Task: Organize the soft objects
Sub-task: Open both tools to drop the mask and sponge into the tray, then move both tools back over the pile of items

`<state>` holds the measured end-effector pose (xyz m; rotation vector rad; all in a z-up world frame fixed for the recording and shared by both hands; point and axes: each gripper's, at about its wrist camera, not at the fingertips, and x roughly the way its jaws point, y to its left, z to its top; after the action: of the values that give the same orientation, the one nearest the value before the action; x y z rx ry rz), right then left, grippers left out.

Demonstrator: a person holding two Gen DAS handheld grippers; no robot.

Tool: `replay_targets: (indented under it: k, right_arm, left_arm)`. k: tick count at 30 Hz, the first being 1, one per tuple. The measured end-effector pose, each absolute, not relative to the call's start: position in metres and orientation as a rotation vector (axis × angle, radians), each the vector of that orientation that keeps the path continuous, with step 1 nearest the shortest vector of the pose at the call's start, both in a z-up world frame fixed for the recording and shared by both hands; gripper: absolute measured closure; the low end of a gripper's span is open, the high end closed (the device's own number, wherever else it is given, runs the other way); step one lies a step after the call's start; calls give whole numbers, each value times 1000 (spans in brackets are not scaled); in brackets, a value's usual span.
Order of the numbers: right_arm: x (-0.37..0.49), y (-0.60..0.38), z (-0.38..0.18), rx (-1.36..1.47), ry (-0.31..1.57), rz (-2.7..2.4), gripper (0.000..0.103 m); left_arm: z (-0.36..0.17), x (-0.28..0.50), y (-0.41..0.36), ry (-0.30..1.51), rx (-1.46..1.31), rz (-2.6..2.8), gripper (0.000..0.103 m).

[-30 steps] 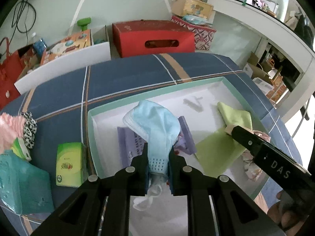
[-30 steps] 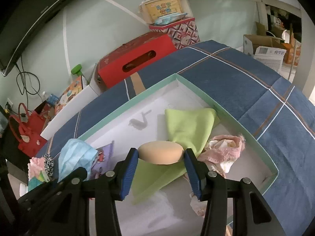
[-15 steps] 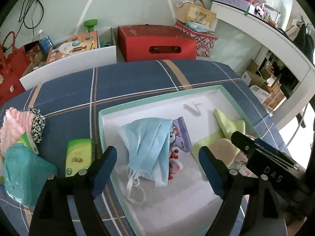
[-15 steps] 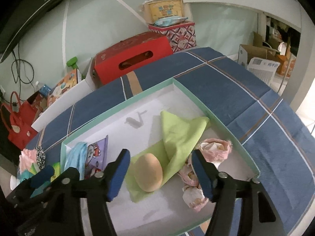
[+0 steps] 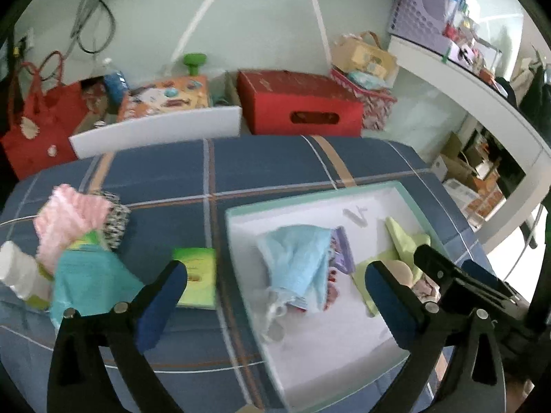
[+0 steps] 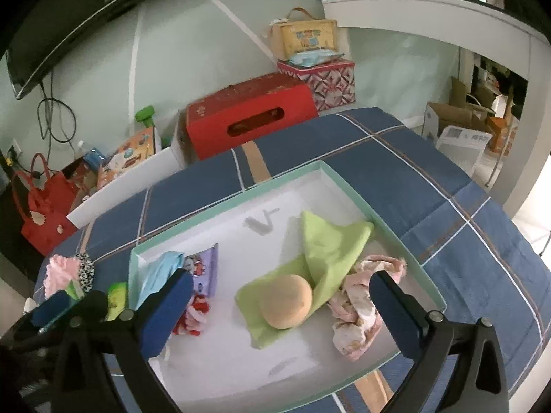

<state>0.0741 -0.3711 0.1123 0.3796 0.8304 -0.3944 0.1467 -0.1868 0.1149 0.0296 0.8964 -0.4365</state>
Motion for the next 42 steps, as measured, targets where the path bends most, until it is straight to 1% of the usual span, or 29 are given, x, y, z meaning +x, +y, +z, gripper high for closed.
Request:
replay_targets:
  k: [11,19,27,35,42]
  right_arm:
    - [90,-333,108,350,838,-291,0]
    - [107,-294,97,316,864,-176,0]
    - [123,-247,86,281,905,-42,0]
    - [142,-206,80,199,946,6,0]
    - [155,-190,67,168,975,61,0]
  left_arm:
    - [137,156,-88,812,-83,-202,0]
    - [118,161,-5,825,-183,6,0]
    - [98,162,47,807,-217,140,0]
    - [71,166,84,905,-280,217,0]
    - [49,173,89,979,-319,198,0]
